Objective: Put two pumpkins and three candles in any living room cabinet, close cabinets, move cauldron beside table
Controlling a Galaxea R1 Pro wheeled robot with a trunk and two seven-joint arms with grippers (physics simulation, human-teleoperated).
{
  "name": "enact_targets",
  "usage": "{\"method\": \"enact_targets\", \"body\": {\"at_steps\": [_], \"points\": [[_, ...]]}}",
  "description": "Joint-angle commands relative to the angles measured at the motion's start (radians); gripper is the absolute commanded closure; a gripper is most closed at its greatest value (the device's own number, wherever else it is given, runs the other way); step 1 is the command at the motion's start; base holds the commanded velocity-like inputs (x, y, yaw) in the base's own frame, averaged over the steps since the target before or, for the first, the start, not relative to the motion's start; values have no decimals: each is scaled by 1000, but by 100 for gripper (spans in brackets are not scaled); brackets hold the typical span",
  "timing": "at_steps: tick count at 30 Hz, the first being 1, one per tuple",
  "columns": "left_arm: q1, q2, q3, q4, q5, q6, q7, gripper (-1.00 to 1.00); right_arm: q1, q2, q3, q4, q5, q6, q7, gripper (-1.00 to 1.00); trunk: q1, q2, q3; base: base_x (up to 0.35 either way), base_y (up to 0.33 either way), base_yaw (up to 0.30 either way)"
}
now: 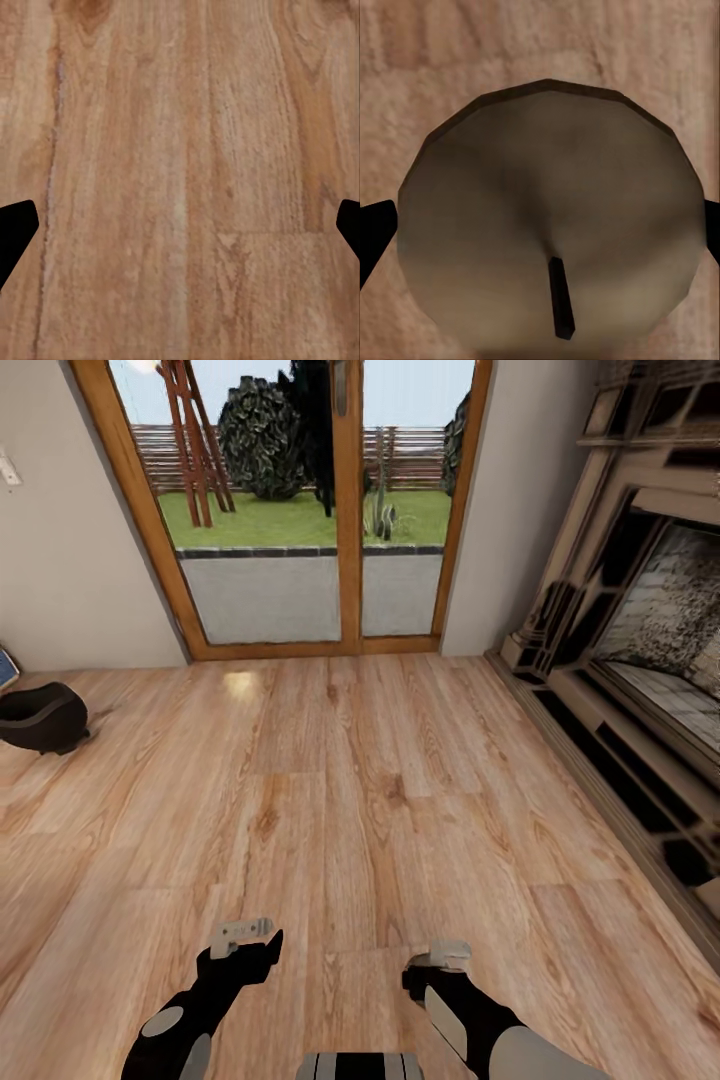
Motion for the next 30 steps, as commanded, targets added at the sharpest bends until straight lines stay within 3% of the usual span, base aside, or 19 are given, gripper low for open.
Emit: {"method": "enact_targets", "body": {"at_steps": [1, 15, 30], "points": [[0, 0, -1, -1, 11, 4, 9, -100, 0, -1, 8, -2, -9, 5, -7, 100, -1, 0, 3, 0, 0, 0], [-2, -1, 0, 3, 11, 7, 11, -100, 9, -3, 6, -88, -9, 4, -8, 100, -7, 3, 57, 0, 0, 0], [-1, 0, -2, 2, 11, 13, 11, -100, 9, -7, 6, -92, -10, 6, -9, 100, -7, 3, 57, 0, 0, 0]]}}
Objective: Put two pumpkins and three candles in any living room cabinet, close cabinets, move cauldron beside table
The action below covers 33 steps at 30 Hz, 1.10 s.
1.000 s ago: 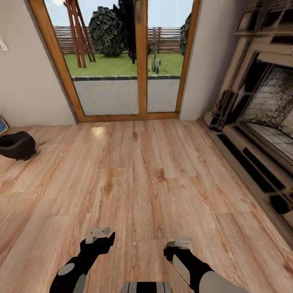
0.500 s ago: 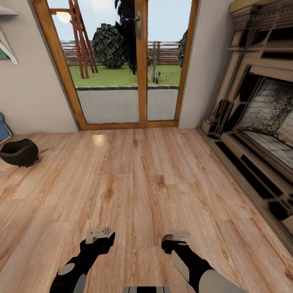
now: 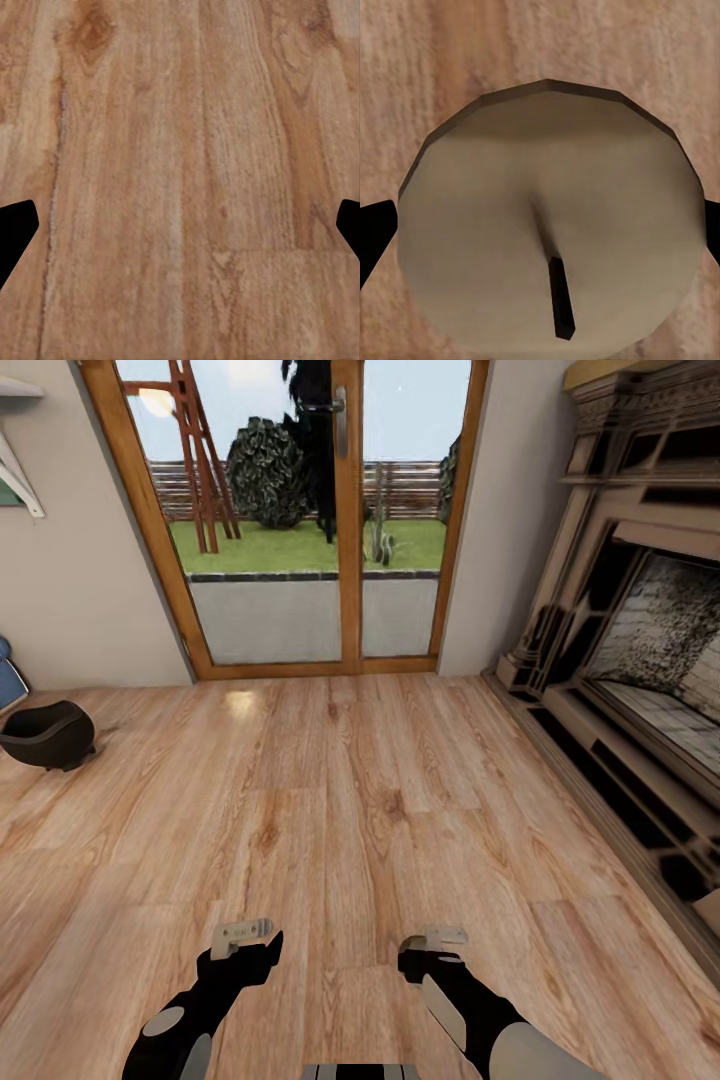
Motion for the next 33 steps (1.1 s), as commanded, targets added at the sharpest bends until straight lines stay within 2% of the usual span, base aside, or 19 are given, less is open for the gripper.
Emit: {"method": "enact_targets", "body": {"at_steps": [1, 15, 24, 33], "points": [[0, 0, -1, -2, 11, 3, 9, -100, 0, -1, 8, -2, -7, 5, -8, 100, 0, 0, -1, 0, 0, 0], [-1, -1, 3, 0, 10, 6, 11, -100, 0, 0, 8, -4, -7, 7, -8, 100, -6, 3, 49, 0, 0, 0], [-5, -1, 4, 2, 6, 48, 11, -100, 0, 0, 8, -5, -7, 6, -9, 100, -10, 5, 84, 0, 0, -2], [-6, -1, 4, 16, 6, 56, 11, -100, 0, -1, 8, -4, -7, 5, -7, 100, -14, 7, 123, -17, 2, -197]]}}
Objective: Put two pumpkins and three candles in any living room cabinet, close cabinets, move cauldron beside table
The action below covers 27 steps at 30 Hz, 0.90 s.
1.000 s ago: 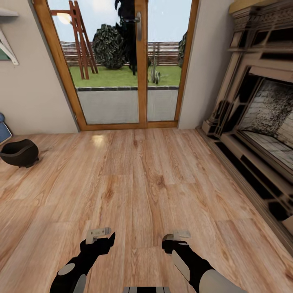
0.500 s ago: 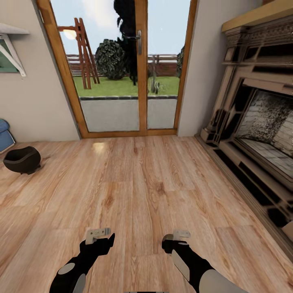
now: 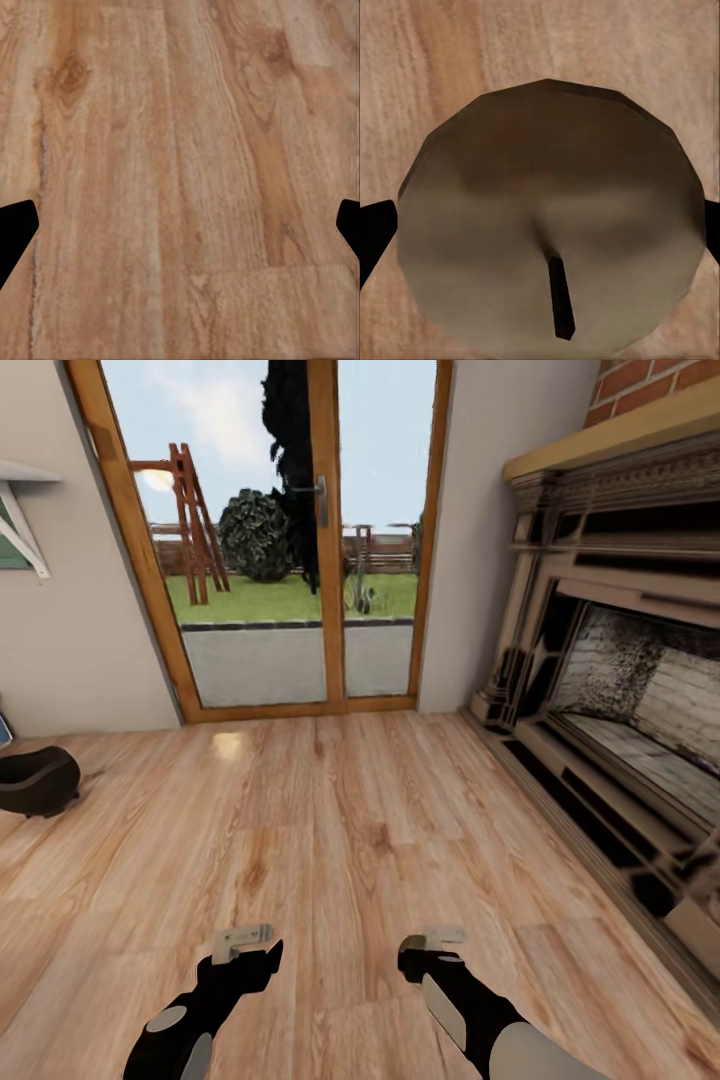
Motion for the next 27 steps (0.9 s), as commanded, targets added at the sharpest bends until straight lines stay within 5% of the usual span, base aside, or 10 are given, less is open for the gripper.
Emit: {"method": "enact_targets", "body": {"at_steps": [1, 27], "points": [[0, 0, -1, 0, 11, 4, 9, -100, -1, -1, 8, -1, -8, 5, -8, 100, -1, 0, 4, -178, 43, -261], [0, 0, -3, 2, 14, 5, 9, -100, 1, -2, 8, 1, -7, 5, -8, 100, -12, 6, 122, -204, 50, -269]]}}
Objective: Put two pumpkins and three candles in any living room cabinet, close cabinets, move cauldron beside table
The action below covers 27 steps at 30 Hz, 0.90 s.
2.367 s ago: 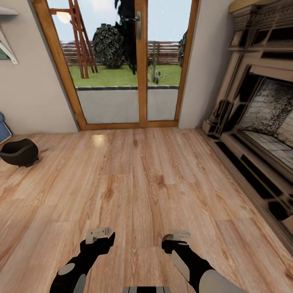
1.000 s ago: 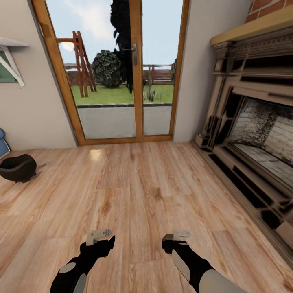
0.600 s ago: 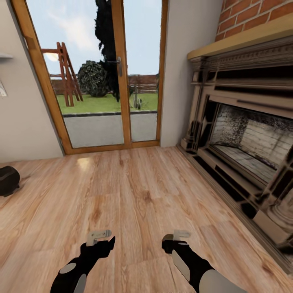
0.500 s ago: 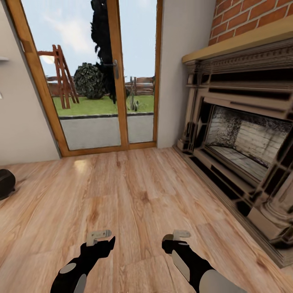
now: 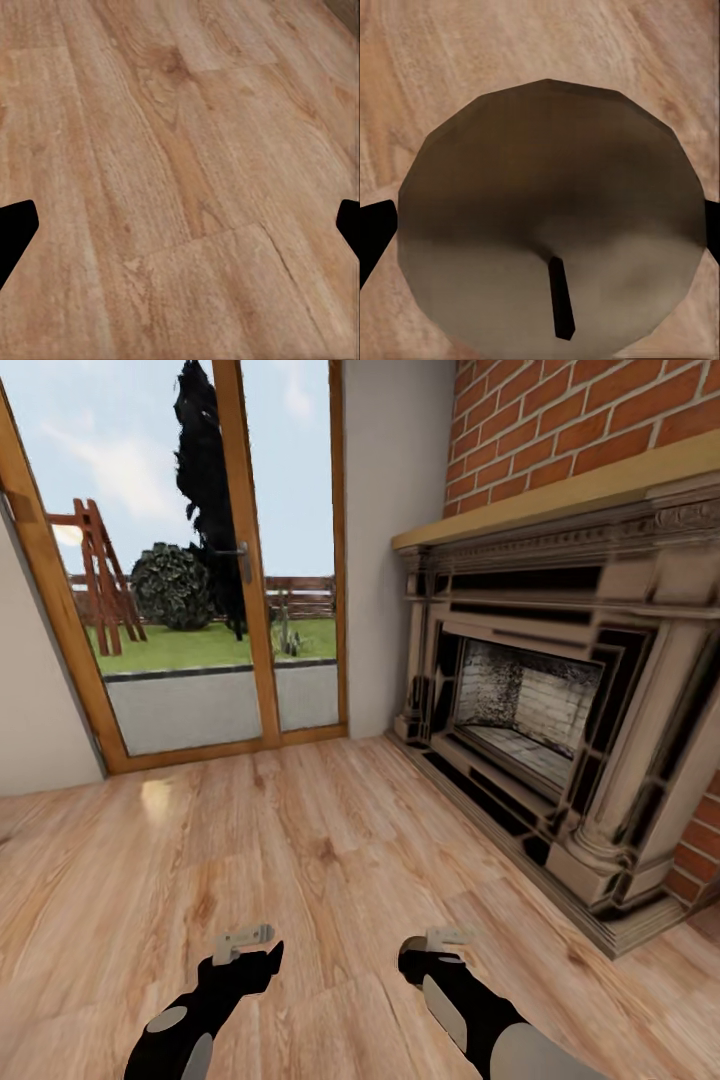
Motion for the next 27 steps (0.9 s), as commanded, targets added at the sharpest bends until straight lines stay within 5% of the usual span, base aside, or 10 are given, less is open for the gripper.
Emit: {"method": "enact_targets", "body": {"at_steps": [1, 17, 27], "points": [[0, 0, -1, -2, 11, 4, 9, -100, -1, -1, 8, -2, -6, 5, -8, 100, -1, 0, 4, -33, 5, -270], [0, 0, -1, -1, 12, 3, 9, -100, -1, -1, 8, -2, -7, 5, -8, 100, -8, 4, 76, -5, 1, -266], [0, 0, -1, -1, 12, 3, 9, -100, -1, -1, 8, -2, -4, 5, -8, 100, -12, 6, 116, 0, 0, -48]]}}
